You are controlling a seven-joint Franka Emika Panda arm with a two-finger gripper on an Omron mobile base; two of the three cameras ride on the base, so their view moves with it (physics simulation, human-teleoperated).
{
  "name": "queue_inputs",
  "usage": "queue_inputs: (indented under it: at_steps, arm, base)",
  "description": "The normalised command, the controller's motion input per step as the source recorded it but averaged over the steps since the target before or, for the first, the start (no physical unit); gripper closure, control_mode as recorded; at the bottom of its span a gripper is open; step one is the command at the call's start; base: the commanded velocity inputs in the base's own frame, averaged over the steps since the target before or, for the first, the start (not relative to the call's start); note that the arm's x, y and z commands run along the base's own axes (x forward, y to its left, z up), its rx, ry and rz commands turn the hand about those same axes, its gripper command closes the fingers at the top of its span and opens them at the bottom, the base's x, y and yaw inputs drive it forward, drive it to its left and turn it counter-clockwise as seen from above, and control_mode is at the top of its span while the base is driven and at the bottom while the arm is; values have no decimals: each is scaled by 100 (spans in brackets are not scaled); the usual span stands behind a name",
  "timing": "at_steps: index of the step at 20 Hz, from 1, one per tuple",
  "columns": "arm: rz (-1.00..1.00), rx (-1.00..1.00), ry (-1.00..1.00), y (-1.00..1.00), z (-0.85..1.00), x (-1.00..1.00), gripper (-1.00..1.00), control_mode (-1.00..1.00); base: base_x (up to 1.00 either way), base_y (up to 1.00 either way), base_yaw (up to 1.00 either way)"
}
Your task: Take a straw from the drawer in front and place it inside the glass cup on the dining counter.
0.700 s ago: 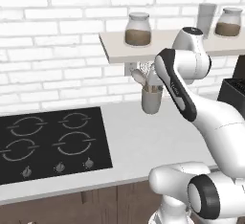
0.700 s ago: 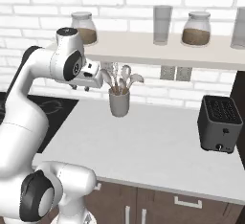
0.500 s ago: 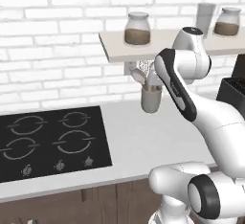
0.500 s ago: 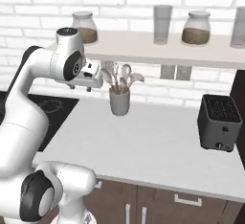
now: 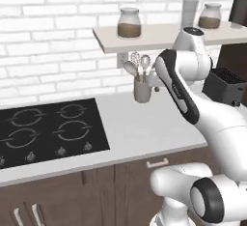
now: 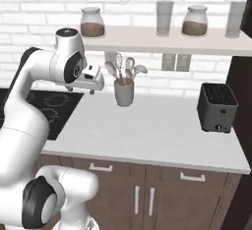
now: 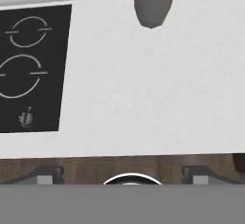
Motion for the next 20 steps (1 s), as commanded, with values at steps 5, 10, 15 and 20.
queue_inputs:
  at_steps: [5,10,15,20]
  arm:
    - [0,0,0,0,0,0,-100,100]
    - [0,0,0,0,0,0,-100,100]
    - [0,0,0,0,0,0,-100,100]
    - [0,0,0,0,0,0,-100,100]
  base:
    - [-8,61,-64]
    - [0,49,-71]
    - [-18,48,-69]
    - [-59,63,-58]
